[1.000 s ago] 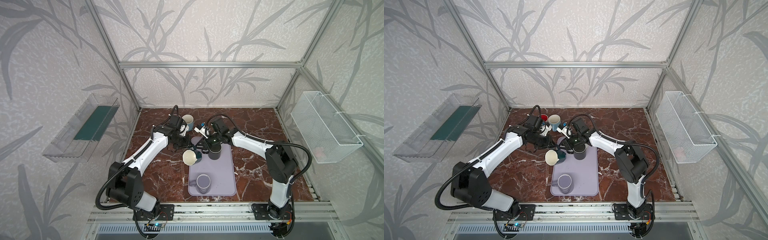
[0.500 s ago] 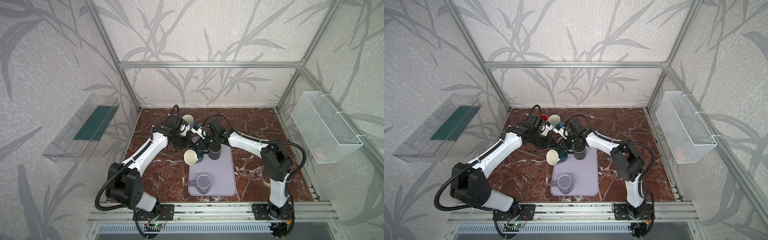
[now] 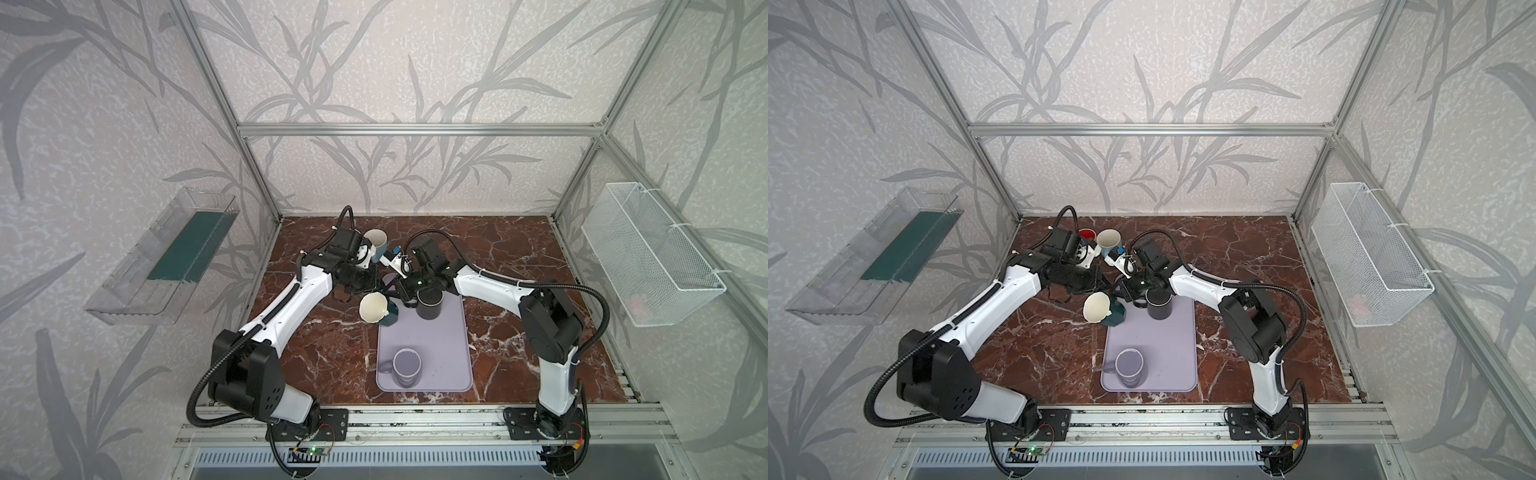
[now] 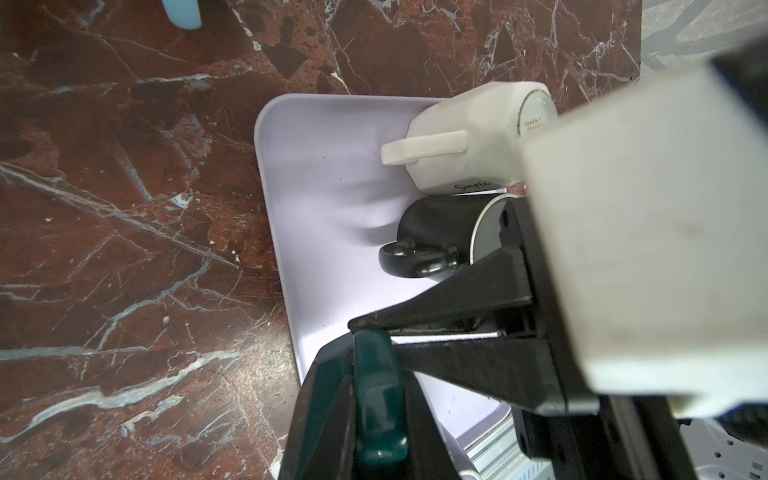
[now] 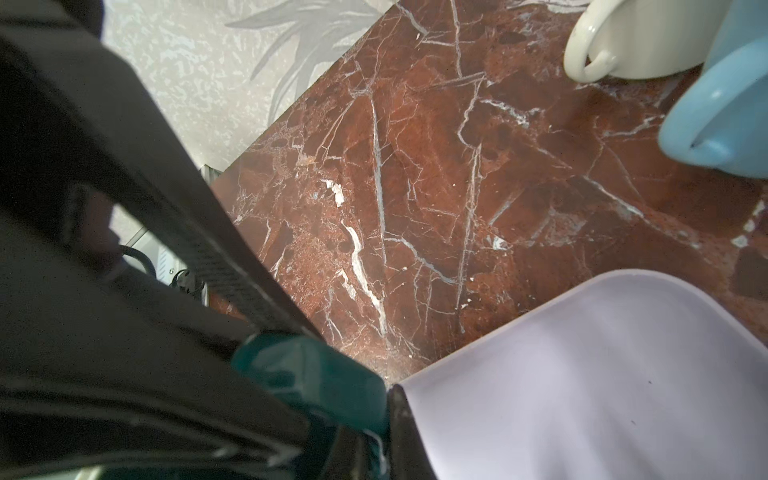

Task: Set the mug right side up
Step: 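Carry the dark green mug beyond the tray with the right gripper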

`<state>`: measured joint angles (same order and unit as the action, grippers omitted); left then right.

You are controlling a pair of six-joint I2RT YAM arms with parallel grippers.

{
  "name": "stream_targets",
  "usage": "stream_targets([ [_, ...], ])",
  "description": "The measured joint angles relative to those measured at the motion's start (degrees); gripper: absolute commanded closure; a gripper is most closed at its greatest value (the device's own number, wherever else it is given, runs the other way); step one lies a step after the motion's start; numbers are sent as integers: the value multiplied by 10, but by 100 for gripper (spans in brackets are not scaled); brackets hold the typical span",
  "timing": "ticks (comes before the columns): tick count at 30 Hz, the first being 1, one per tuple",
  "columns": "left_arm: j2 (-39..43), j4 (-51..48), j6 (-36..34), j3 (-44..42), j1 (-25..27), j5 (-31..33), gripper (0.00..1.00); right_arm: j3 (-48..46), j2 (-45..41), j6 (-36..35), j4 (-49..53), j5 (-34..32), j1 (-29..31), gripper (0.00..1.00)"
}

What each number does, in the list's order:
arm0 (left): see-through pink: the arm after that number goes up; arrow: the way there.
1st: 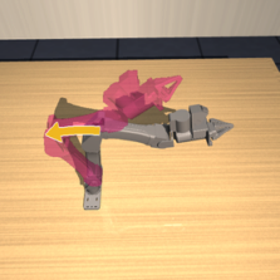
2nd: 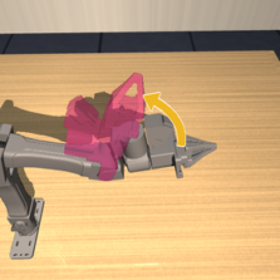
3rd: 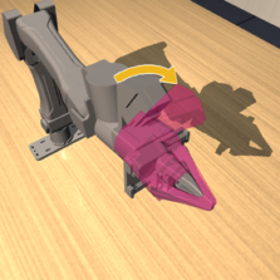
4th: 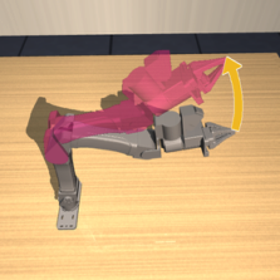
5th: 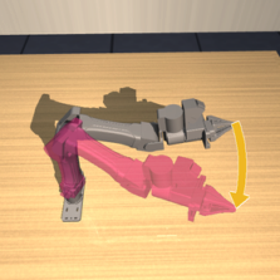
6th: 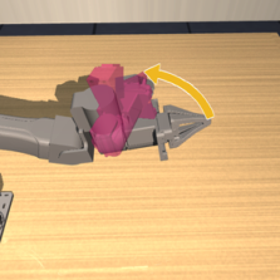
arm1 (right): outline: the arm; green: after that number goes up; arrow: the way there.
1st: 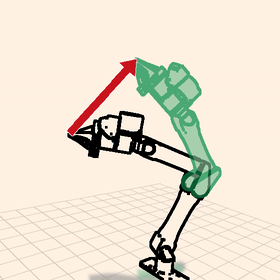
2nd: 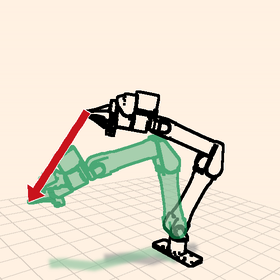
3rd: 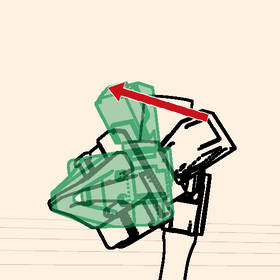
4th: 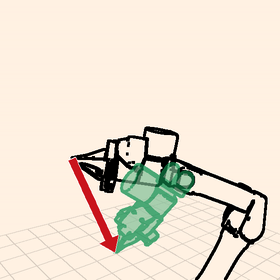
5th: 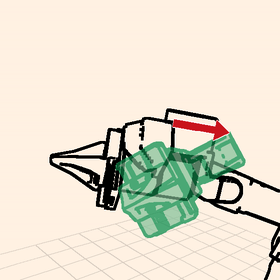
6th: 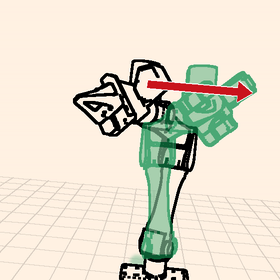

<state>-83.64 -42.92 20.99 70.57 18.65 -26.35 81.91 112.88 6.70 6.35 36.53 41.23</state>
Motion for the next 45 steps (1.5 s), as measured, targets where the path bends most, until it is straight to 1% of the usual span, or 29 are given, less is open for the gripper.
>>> stream_targets([
  [3, 16, 1, 7, 3, -1, 11, 77, -4, -10, 13, -16, -12, 4, 100],
  [6, 32, 0, 17, 27, -7, 23, 76, -7, -19, 36, -23, -36, 4, 100],
  [10, 64, 9, 29, 76, -11, 42, 75, -23, -20, 58, -16, -85, -3, 100],
  [15, 80, 23, 44, 105, -15, 66, 74, -39, -22, 74, -9, -118, -10, 100],
  [21, 77, 29, 64, 96, -16, 77, 74, -70, -53, 96, -14, -133, -13, 100],
  [29, 79, 33, 85, 75, -15, 93, 74, -106, -121, 136, -61, -155, -31, 100],
  [37, 89, 36, 92, 68, -14, 103, 75, -155, -191, 189, -117, -209, -61, 100],
  [45, 100, 41, 97, 45, -9, 108, 75, -193, -212, 236, -157, -259, -108, 100],
])
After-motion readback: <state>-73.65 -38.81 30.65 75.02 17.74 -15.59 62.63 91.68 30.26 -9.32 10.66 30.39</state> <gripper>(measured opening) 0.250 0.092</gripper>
